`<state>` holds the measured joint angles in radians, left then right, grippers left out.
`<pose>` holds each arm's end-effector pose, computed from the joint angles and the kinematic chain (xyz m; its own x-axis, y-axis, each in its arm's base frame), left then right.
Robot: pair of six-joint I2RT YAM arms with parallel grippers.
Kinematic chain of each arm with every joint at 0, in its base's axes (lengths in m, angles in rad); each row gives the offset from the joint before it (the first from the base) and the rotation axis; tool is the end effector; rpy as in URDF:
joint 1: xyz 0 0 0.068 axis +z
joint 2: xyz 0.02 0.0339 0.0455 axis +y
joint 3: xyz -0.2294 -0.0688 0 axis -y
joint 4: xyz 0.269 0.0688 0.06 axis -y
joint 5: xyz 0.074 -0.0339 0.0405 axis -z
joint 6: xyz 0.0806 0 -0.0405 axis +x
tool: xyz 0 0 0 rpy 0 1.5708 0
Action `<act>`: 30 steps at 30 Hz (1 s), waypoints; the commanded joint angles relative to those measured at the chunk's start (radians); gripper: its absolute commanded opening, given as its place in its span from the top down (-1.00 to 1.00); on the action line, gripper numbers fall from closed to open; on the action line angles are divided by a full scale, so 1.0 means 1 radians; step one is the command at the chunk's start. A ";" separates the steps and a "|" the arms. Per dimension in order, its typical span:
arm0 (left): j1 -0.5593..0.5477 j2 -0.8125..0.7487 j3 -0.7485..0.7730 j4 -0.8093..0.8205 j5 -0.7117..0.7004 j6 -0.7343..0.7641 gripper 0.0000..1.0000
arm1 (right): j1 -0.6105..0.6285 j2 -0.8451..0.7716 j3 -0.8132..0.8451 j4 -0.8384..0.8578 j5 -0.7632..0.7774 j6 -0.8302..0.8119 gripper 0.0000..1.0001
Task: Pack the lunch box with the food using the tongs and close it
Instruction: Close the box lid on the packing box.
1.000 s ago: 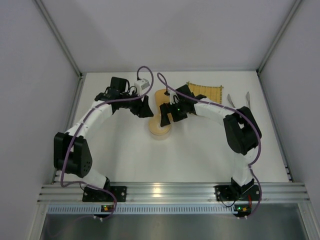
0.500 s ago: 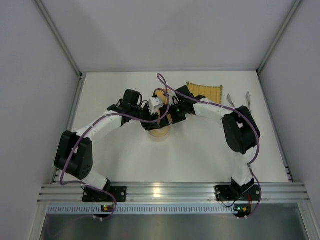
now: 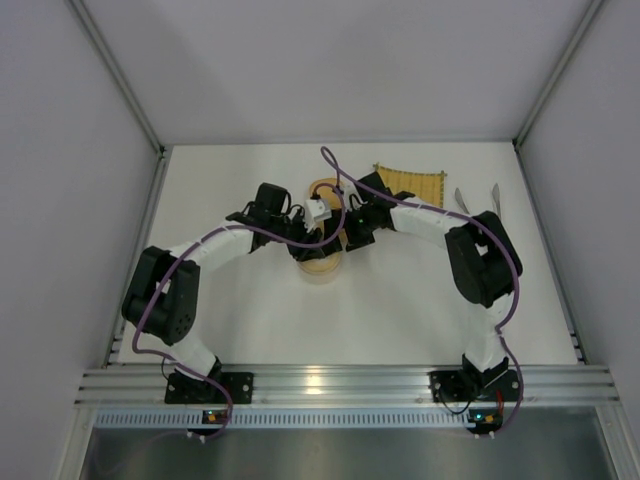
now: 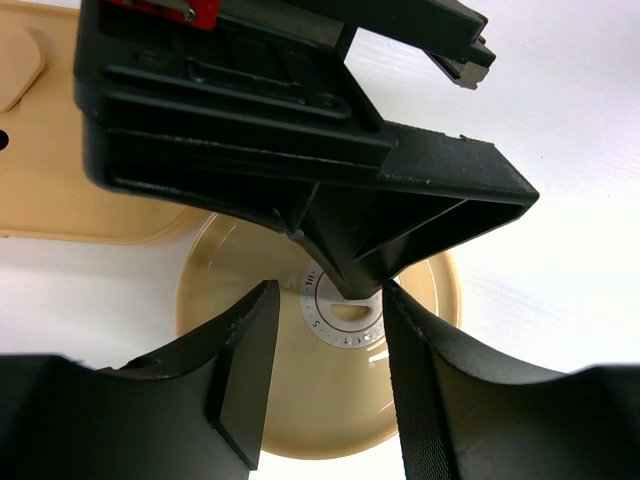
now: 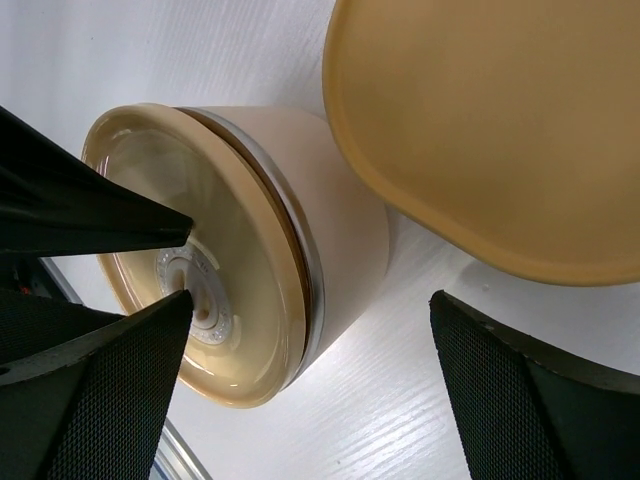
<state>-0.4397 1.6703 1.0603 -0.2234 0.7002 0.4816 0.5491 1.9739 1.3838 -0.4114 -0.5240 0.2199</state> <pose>0.3297 -0.2125 0.1364 -0.2613 0.5143 -0.8168 0.9462 0.3039 -0.1113 0.3580 0.2663 0.1036 -0.8499 -0.2986 -0.4341 -0.5088 0.6793 0.5289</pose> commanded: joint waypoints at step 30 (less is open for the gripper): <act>-0.005 0.106 0.040 -0.304 -0.214 0.166 0.03 | -0.094 0.112 0.037 -0.098 0.047 0.019 -0.99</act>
<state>-0.4488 1.7046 1.1332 -0.3439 0.6621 0.5922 0.4614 2.0274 1.4162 -0.4404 -0.6125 0.2733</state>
